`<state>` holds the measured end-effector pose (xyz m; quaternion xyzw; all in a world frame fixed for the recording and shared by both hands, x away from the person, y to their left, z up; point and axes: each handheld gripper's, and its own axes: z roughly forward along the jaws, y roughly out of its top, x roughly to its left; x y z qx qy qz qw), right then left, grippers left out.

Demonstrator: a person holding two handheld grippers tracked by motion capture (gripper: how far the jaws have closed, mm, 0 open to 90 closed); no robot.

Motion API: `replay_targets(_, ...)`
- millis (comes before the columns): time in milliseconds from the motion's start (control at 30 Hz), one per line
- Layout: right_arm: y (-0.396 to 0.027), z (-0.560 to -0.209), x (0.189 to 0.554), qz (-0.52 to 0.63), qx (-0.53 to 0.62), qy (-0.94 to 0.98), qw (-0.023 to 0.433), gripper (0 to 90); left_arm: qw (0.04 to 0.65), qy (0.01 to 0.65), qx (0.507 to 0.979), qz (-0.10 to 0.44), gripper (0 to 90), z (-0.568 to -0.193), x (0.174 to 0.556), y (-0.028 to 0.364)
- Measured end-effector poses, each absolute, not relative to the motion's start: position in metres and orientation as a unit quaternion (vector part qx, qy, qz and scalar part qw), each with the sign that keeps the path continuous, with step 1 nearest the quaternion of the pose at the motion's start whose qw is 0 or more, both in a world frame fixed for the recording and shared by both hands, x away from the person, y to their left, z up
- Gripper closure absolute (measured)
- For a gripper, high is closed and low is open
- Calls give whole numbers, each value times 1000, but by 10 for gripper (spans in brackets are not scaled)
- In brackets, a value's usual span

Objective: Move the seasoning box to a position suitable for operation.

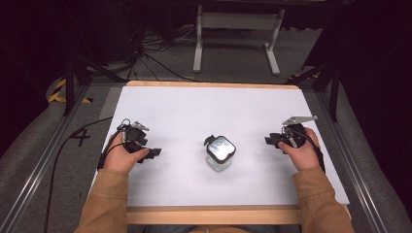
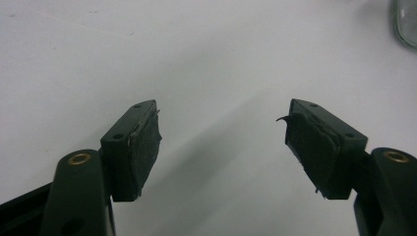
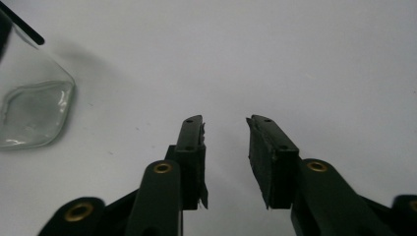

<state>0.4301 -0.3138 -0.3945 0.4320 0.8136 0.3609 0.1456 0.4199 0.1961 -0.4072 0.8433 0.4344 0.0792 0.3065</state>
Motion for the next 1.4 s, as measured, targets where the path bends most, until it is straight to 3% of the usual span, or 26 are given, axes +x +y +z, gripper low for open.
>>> replay_targets(267,-302,-386,425,399,383,823,132,842,316,419,848,77,300,-401,417,191)
replay_targets(433,-287,-389,424,419,347,832,114,887,321,406,852,76,300,-398,413,185)
replay_targets(1400,-225,-415,420,426,246,867,77,895,317,379,867,70,298,-394,409,170)
